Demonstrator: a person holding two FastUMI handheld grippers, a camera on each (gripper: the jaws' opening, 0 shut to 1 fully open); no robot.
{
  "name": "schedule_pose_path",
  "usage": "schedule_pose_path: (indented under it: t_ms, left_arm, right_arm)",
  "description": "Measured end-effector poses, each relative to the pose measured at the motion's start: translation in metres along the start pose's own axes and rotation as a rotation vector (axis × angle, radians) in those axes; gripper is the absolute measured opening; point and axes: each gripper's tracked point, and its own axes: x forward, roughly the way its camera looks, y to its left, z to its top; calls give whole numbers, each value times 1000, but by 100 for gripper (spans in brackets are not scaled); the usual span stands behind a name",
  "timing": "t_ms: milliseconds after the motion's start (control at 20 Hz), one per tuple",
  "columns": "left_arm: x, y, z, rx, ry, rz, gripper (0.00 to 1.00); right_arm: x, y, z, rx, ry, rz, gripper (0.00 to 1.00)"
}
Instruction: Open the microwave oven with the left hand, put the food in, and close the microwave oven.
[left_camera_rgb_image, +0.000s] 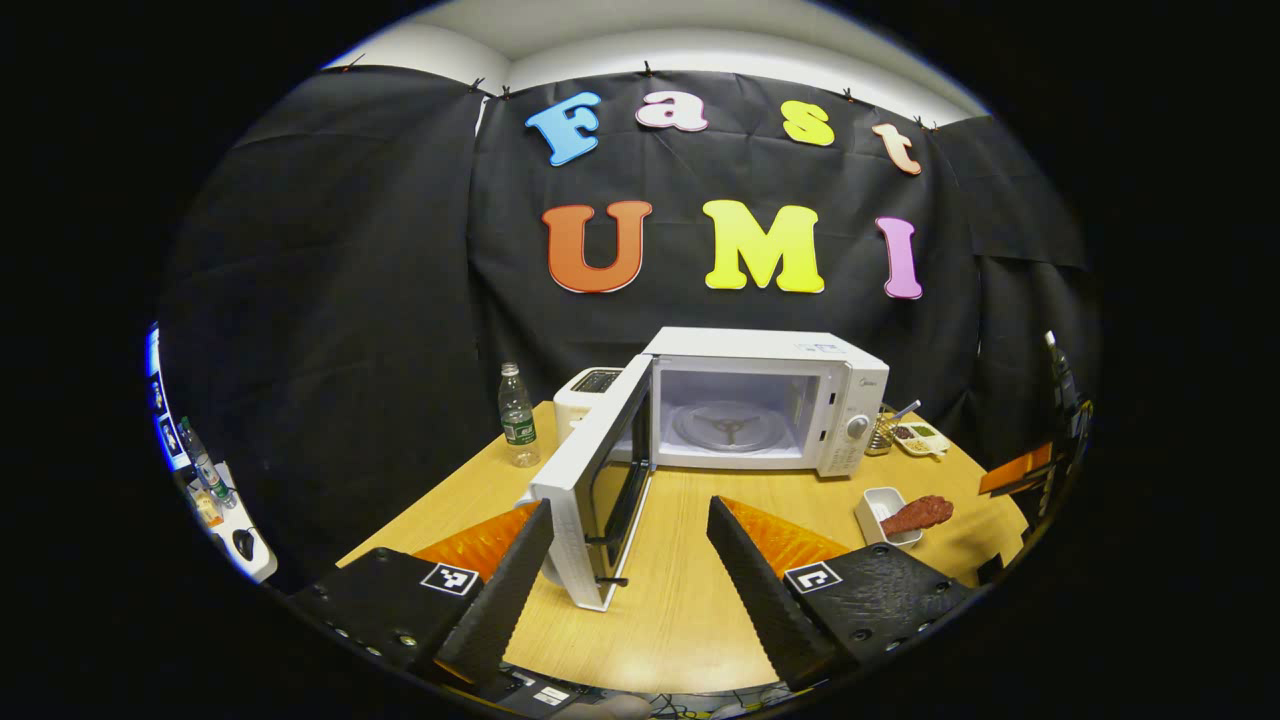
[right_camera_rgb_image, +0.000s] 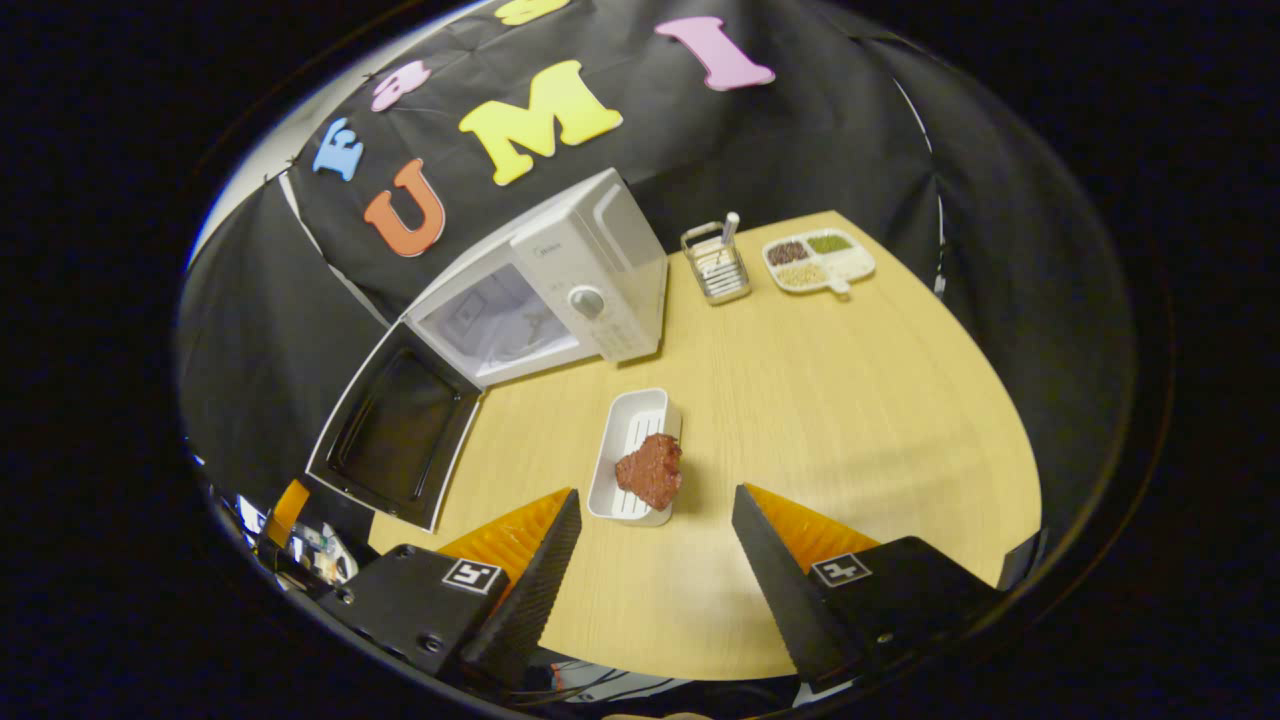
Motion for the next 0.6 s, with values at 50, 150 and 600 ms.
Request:
schedule_pose_path:
  t_ms: [50,150,600]
  left_arm:
    - [1,-7,6,7,3,6,95]
    - [2,-22,15,34,11,17,95]
    - [15,-88,23,49,68,64,95]
  right_arm:
    - [12,-2,-1,31,25,35,87]
    - [35,-4,-3,81,91,91,83]
    - [83,4,-10,190,289,254,69]
